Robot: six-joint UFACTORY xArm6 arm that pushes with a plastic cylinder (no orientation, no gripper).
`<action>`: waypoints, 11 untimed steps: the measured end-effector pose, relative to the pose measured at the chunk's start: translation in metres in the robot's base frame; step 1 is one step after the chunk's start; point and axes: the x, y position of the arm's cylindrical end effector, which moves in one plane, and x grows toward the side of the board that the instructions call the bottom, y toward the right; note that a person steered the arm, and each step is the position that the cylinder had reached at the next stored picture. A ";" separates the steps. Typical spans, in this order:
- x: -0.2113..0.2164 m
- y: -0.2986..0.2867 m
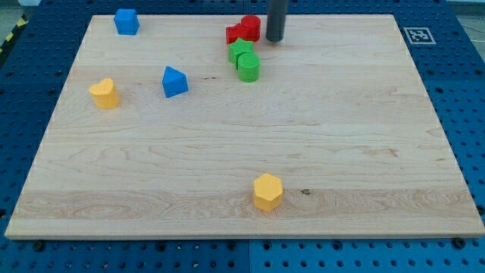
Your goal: Move your arm to the left of the red circle
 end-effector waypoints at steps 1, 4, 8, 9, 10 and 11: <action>-0.019 -0.014; -0.059 -0.031; -0.049 -0.139; -0.040 -0.129; -0.039 -0.109; -0.039 -0.097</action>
